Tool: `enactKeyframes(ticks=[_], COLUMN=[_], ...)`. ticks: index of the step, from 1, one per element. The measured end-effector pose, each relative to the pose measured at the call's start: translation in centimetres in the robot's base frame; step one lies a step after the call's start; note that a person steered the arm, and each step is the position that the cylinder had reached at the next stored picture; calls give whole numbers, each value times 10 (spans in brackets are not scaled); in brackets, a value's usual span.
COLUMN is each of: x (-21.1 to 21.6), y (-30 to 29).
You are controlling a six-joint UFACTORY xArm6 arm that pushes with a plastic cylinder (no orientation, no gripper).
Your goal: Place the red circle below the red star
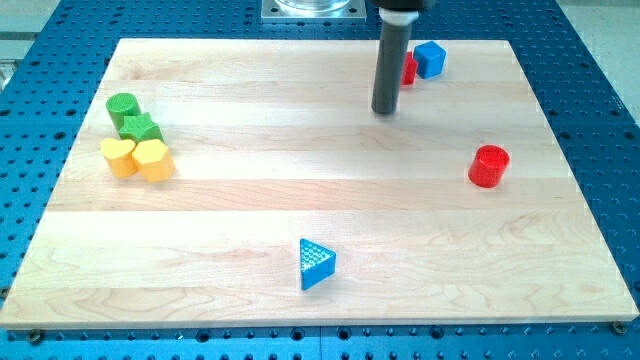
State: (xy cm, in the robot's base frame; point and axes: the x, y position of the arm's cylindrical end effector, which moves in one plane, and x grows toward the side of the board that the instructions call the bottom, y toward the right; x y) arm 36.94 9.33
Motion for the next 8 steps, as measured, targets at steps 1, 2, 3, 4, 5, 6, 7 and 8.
enactKeyframes(ticks=[1, 2, 3, 4, 5, 6, 7, 8], x=[67, 134, 159, 130, 116, 82, 75, 28], y=[22, 47, 103, 122, 130, 119, 99, 88])
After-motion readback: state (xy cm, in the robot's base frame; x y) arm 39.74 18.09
